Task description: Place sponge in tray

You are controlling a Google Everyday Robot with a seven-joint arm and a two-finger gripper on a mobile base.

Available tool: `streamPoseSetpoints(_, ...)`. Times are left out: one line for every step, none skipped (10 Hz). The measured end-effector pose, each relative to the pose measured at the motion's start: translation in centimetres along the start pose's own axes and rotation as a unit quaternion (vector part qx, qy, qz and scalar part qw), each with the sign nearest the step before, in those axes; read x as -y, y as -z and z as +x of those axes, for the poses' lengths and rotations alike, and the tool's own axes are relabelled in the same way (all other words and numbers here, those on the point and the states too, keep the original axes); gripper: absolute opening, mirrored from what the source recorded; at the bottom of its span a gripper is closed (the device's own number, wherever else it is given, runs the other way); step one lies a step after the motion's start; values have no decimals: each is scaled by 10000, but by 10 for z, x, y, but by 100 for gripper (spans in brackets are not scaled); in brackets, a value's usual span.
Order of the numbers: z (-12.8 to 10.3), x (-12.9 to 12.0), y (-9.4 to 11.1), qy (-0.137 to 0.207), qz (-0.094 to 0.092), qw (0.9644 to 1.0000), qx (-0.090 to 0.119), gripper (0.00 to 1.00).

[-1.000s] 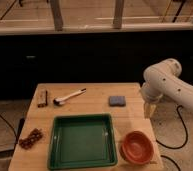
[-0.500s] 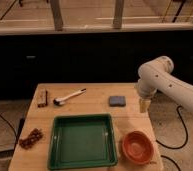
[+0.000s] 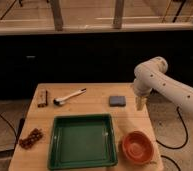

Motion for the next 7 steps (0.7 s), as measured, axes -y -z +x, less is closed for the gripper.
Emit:
streamPoseSetpoints(2,0,-3,73,-1,10000,6,80)
streamPoseSetpoints(1,1,-8,110,-15,9999,32,80)
streamPoseSetpoints(-2,4,-16,178,-33,9998,65,80)
streamPoseSetpoints(-6,8,-23,257,-49,9996,110,80)
streamPoseSetpoints(-5,8,-26,290,-59,9995,120,80)
streamPoseSetpoints(-3,10,-27,328,-53,9994,122,80)
streamPoseSetpoints(-2,11,-32,385,-64,9991,143,80)
